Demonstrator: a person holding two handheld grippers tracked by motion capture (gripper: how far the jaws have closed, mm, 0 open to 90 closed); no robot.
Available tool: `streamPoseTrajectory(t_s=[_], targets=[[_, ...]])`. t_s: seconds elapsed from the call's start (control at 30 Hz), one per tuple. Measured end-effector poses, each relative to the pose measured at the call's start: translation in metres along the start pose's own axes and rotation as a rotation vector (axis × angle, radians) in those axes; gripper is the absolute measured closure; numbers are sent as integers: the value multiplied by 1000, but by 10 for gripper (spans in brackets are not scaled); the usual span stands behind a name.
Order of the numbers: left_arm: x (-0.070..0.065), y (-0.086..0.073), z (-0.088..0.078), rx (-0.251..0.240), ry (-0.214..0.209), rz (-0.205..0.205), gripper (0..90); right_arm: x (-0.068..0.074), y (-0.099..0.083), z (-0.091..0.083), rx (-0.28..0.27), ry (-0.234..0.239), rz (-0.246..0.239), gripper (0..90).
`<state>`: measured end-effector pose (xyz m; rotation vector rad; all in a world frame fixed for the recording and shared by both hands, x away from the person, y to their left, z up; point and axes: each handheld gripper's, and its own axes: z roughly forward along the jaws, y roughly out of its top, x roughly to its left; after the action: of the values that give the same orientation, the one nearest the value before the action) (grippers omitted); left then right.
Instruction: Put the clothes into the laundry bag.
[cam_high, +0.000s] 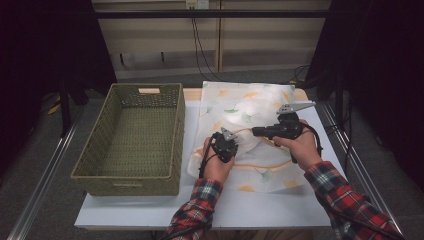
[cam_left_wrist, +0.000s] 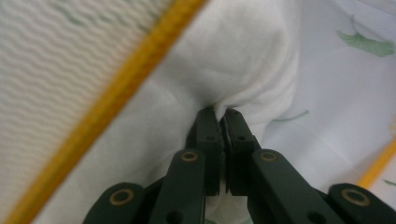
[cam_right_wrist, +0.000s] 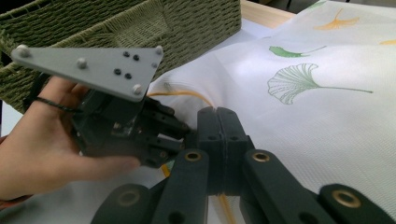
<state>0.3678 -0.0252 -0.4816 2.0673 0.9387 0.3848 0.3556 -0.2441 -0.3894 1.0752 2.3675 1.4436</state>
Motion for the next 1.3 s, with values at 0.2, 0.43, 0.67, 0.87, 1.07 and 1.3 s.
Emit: streamPoseTrajectory(t_s=[0.2, 0.43, 0.67, 0.87, 1.07, 1.3], targets=[[7, 2, 6, -22, 38, -15, 878, 0, -2, -1, 2, 7, 7, 900], [17, 7, 8, -49, 77, -50, 880, -2, -3, -4, -1, 14, 2, 900], [30, 13, 2, -92, 122, -61, 880, -2, -7, -1, 12, 22, 5, 900], [32, 11, 2, -97, 112, -74, 870, -3, -9, 2, 19, 23, 5, 900], [28, 9, -4, -96, 79, -110, 795, -4, -11, 3, 18, 21, 8, 900], [25, 10, -15, -92, 49, -125, 648, -3, -12, 5, 21, 12, 5, 900]])
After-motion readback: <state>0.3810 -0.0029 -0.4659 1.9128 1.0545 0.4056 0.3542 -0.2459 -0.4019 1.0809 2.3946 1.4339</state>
